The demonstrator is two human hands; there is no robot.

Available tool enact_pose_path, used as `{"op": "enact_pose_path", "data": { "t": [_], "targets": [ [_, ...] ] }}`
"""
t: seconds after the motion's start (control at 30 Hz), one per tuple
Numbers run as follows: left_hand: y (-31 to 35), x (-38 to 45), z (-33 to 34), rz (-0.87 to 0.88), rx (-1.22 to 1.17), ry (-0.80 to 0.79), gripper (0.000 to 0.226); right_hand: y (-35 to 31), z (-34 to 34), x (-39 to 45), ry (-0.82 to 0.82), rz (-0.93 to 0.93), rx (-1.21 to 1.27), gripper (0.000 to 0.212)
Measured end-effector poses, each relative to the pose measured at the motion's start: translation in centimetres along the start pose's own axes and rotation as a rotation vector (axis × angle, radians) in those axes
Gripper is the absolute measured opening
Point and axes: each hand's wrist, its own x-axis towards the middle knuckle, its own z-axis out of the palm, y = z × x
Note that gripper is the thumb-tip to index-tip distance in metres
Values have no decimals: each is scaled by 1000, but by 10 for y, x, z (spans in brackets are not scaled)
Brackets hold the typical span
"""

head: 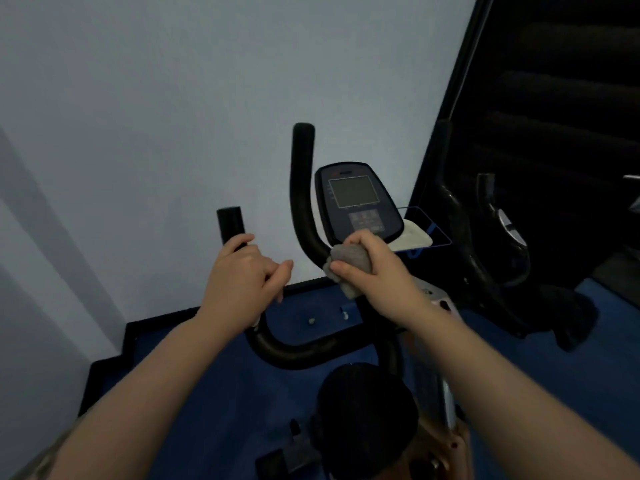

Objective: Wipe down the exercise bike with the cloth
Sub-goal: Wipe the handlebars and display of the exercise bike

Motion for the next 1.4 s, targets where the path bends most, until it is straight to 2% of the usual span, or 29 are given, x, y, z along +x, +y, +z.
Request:
{"op": "enact_pose_path", "data": {
  "t": [0.07, 0.17, 0.23, 0.33, 0.43, 0.53, 0.67, 0.73, 0.87, 0.93, 1.03, 1.13, 1.27, 1.4],
  "targets": [
    [20, -16, 6, -75, 26, 17, 55, 3, 6, -17, 102, 13, -1, 23],
    [35, -42, 18, -32, 158, 72, 54, 19, 1, -55, 106, -9, -31, 22],
    [33, -45, 19, -25, 158, 82, 53, 24, -3, -76, 109, 7, 16, 21],
    [33, -46, 18, -13, 177, 65, 52, 33, -17, -80, 166, -34, -212, 26],
    [36, -47, 19, -24, 207, 39, 53, 33, -24, -75, 293, 57, -361, 31],
    [37, -46, 17, -58, 217, 25, 55, 29, -8, -91, 305, 109, -245, 24],
    [40, -46, 15, -95, 137, 42, 53, 19, -18, -96, 285, 146, 98, 10],
    [42, -46, 14, -133, 39, 64, 49, 12, -22, -90, 229, 70, 119, 16],
    [45, -50, 10, -155, -74, 49, 36, 1, -21, -75, 36, -223, -155, 36],
    [42, -57, 4, -131, -100, 0, 30, 2, -32, -63, -173, -384, -337, 36],
    [36, -71, -3, -105, -88, -65, 32, 6, -44, -49, -452, -521, -546, 38],
    [36, -74, -7, -128, -96, -85, 34, 5, -33, -40, -517, -538, -596, 39],
    [37, -72, -9, -133, -86, -93, 36, -6, -4, -35, -533, -374, -514, 44],
    [36, -77, -11, -130, -107, -130, 39, -9, -20, -29, -628, -462, -590, 43]
  ]
}}
